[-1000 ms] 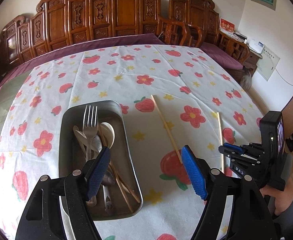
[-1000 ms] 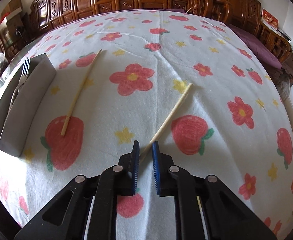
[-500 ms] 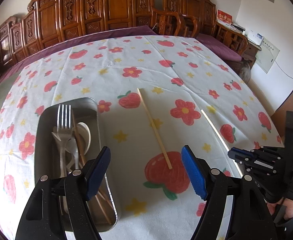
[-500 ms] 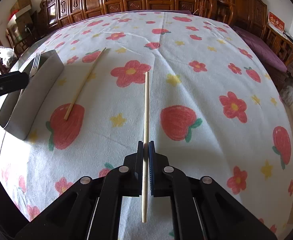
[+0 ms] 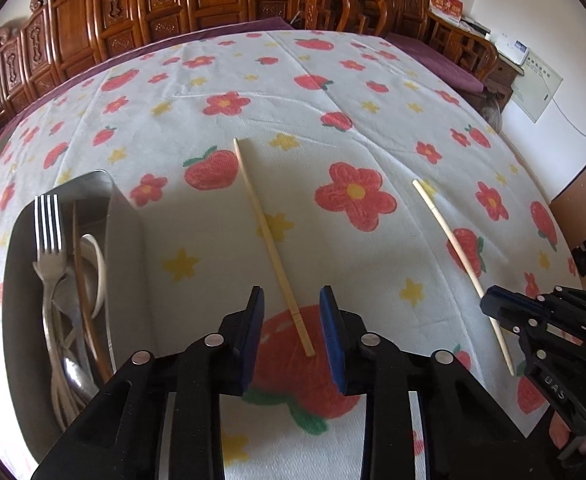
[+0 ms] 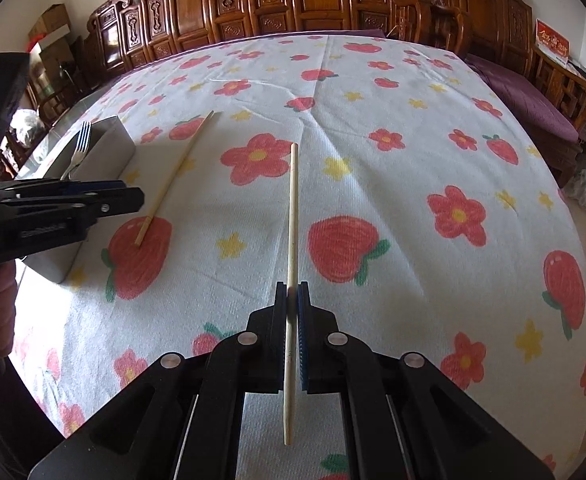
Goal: Organize utensils
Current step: 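Close the right tool on the wooden chopstick and lift it, then carry the wooden chopstick over the metal tray with the right tool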
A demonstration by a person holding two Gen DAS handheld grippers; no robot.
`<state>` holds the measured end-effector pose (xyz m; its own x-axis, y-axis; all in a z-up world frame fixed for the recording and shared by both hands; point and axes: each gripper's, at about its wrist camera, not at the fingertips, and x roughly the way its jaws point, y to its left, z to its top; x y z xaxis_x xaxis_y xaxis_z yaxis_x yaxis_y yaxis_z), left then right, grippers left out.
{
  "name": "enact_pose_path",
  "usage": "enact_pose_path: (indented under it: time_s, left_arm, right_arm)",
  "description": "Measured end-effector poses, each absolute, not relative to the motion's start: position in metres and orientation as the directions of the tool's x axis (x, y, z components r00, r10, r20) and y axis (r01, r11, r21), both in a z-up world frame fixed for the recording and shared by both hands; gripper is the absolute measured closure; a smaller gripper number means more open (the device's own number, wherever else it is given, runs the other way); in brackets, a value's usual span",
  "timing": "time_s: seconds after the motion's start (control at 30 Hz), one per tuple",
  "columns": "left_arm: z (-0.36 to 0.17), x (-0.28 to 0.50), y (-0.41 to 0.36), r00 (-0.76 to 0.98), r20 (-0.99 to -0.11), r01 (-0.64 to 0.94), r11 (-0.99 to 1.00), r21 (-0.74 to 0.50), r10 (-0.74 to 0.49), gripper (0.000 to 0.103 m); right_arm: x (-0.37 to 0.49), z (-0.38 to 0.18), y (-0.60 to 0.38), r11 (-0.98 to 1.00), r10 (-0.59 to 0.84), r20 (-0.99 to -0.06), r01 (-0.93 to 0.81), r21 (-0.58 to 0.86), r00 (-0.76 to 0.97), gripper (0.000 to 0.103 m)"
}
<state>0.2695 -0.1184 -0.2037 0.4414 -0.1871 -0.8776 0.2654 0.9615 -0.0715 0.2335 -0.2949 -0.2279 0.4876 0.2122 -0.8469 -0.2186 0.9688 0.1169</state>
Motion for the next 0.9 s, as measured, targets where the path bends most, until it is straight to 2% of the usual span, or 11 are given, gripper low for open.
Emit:
enact_pose_path:
  time_s: [0.4, 0.43, 0.47, 0.9]
  left_arm:
    - [-0.223, 0.294, -0.125, 0.420, -0.895, 0.241, 0.969, -0.046, -0.147, 0.087]
    - [-0.224, 0.294, -0.125, 0.418, -0.897, 0.240, 0.970, -0.045, -0.145, 0.096]
    - [-0.224, 0.295, -0.124, 0.415, -0.898, 0.241, 0.969, -0.047, -0.147, 0.098]
    - [-0.194, 0.259, -0.106, 0.452, -0.874, 0.269, 0.962, -0.055, -0.176, 0.099]
  right_arm:
    - [0.229, -0.232, -0.291, 0.966, 0.221, -0.848, -0.228, 0.123, 0.481, 0.097]
    - [0.229, -0.231, -0.291, 0.965, 0.223, -0.848, -0.230, 0.123, 0.481, 0.097]
    - [0.229, -0.231, -0.290, 0.963, 0.230, -0.846, -0.236, 0.128, 0.481, 0.097]
    - [0.220, -0.212, -0.278, 0.962, 0.232, -0.828, -0.247, 0.118, 0.510, 0.097]
